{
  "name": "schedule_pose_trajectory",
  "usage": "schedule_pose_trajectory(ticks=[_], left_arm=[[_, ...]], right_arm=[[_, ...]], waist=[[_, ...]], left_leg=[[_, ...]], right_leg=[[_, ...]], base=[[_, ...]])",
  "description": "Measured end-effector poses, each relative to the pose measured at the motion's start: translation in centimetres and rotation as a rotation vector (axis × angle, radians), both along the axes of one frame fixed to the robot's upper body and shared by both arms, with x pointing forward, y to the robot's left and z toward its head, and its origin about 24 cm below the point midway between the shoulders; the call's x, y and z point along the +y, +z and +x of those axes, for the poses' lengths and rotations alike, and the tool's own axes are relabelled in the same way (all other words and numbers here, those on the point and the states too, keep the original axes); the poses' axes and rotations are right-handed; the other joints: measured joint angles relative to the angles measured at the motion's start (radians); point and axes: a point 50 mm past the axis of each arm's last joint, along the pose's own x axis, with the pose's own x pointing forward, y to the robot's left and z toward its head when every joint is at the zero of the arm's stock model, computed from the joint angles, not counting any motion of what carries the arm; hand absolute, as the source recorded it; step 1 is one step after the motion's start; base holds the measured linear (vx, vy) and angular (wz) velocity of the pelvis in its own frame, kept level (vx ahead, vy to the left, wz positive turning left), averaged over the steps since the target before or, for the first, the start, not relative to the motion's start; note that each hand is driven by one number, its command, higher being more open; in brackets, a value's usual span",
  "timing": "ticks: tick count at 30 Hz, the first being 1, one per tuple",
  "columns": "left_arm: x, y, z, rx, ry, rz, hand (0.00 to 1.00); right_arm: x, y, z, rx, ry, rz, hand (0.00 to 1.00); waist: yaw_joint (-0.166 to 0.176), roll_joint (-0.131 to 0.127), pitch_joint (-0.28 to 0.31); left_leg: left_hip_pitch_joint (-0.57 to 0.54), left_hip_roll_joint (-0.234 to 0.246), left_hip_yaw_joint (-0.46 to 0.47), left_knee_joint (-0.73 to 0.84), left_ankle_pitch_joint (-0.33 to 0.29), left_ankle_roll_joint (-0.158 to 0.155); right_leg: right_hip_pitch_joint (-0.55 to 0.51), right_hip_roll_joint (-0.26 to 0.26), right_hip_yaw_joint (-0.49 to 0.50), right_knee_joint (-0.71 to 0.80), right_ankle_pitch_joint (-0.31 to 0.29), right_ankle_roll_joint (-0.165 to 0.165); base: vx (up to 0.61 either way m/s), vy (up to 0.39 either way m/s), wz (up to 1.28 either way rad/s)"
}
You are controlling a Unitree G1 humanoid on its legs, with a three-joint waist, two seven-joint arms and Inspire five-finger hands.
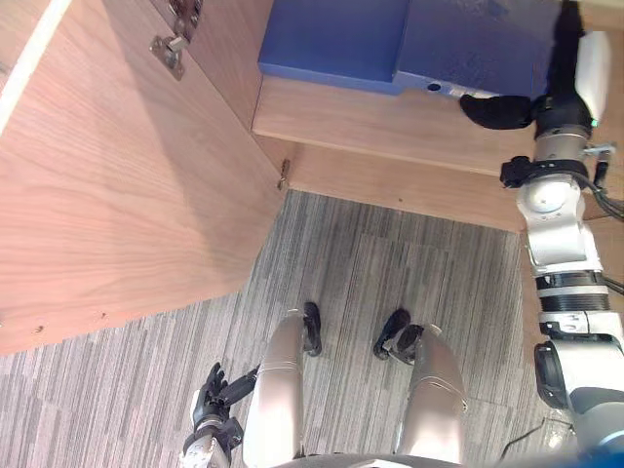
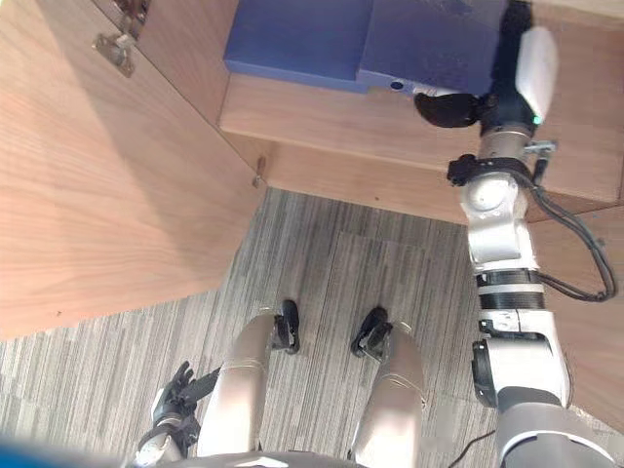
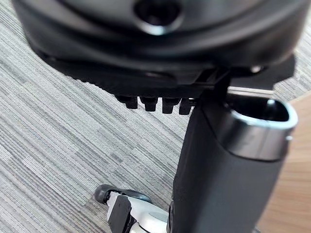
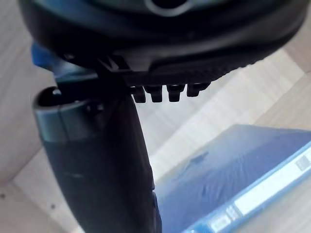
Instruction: Walk over to the cabinet, pick up the folder, carry it to the office cabinet, place the folder inside the office cabinet, then close the office cabinet door
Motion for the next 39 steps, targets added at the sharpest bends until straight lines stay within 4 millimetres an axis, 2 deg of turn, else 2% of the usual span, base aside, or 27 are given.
schedule_pose_trajectory(ticks=[2, 3, 6, 8, 13, 22, 24, 27, 32, 35, 39], left_arm=[[0.0, 0.1, 0.2, -0.011, -0.001, 0.002, 1.0], [0.0, 0.3, 0.5, -0.023, -0.002, 0.006, 1.0], [-0.1, 0.7, 1.7, -0.053, -0.011, 0.004, 1.0], [-0.3, 0.9, 2.4, -0.074, -0.02, 0.0, 1.0], [-0.4, 1.3, 3.2, -0.111, 0.006, -0.021, 1.0], [0.0, 1.9, 3.7, -0.141, 0.016, -0.009, 1.0], [0.0, 1.9, 3.7, -0.146, 0.007, -0.014, 1.0], [-0.1, 1.9, 3.7, -0.147, -0.002, -0.02, 1.0], [-0.1, 1.9, 3.8, -0.154, -0.013, -0.029, 1.0], [-0.2, 1.8, 3.8, -0.151, -0.018, -0.035, 1.0], [-0.2, 1.8, 3.7, -0.145, -0.02, -0.039, 1.0]], right_arm=[[1.4, 1.4, 0.8, -0.006, 0.033, -0.06, 1.0], [2.2, 2.8, 1.6, 0.0, 0.056, -0.087, 1.0], [2.3, 5.0, 2.5, 0.016, 0.089, -0.077, 1.0], [2.2, 5.4, 2.8, 0.03, 0.109, -0.04, 1.0], [0.9, 3.6, 3.9, 0.125, 0.119, 0.073, 1.0], [-2.9, 4.7, 2.9, 0.123, 0.062, 0.016, 1.0], [-4.2, 3.5, 2.8, 0.179, 0.025, -0.003, 1.0], [-5.3, 3.2, 2.4, 0.2, -0.02, -0.061, 1.0], [-8.0, 2.2, 1.4, 0.212, -0.083, 0.001, 1.0], [-8.9, 1.9, 1.0, 0.211, -0.102, 0.033, 1.0], [-8.7, 1.5, 1.1, 0.208, -0.084, 0.084, 1.0]], waist=[[0.0, 0.006, 0.007], [0.0, 0.01, 0.012], [0.018, 0.025, 0.024], [0.024, 0.028, 0.033], [0.031, 0.032, 0.045], [0.03, 0.034, 0.046], [0.03, 0.034, 0.046], [0.023, 0.034, 0.046], [0.023, 0.034, 0.046], [0.021, 0.034, 0.046], [0.011, 0.033, 0.046]], left_leg=[[-0.027, 0.004, 0.0, 0.022, -0.001, 0.002], [-0.053, 0.004, -0.001, 0.049, -0.004, 0.006], [-0.121, 0.009, -0.012, 0.113, -0.018, 0.014], [-0.152, 0.007, -0.017, 0.14, -0.022, 0.017], [-0.224, -0.003, -0.026, 0.197, -0.024, 0.024], [-0.255, -0.022, -0.007, 0.182, -0.006, 0.034], [-0.265, -0.021, -0.001, 0.183, -0.006, 0.034], [-0.271, -0.02, 0.001, 0.184, -0.006, 0.035], [-0.271, -0.014, 0.005, 0.181, -0.003, 0.041], [-0.266, -0.005, 0.015, 0.175, 0.0, 0.046], [-0.247, 0.001, 0.028, 0.164, 0.003, 0.051]], right_leg=[[-0.024, -0.002, -0.001, 0.016, -0.001, -0.004], [-0.049, -0.012, 0.0, 0.043, -0.004, -0.011], [-0.107, -0.024, 0.004, 0.105, -0.014, -0.021], [-0.132, -0.033, 0.005, 0.129, -0.021, -0.023], [-0.193, -0.06, 0.008, 0.183, -0.027, -0.024], [-0.244, -0.08, 0.027, 0.188, -0.015, -0.027], [-0.261, -0.079, 0.036, 0.188, -0.011, -0.023], [-0.267, -0.076, 0.039, 0.183, -0.005, -0.021], [-0.265, -0.065, 0.04, 0.167, 0.012, -0.018], [-0.264, -0.054, 0.045, 0.148, 0.029, -0.018], [-0.253, -0.045, 0.055, 0.13, 0.044, -0.017]], base=[[-0.05, 0.009, -0.02], [-0.05, 0.01, 0.03], [-0.11, 0.012, 0.06], [-0.12, 0.014, 0.1], [-0.13, 0.036, 0.08], [-0.03, 0.015, 0.03], [0.01, 0.022, -0.06], [0.0, 0.024, -0.04], [-0.01, 0.017, -0.05], [-0.01, 0.025, -0.14], [0.0, 0.02, -0.13]])
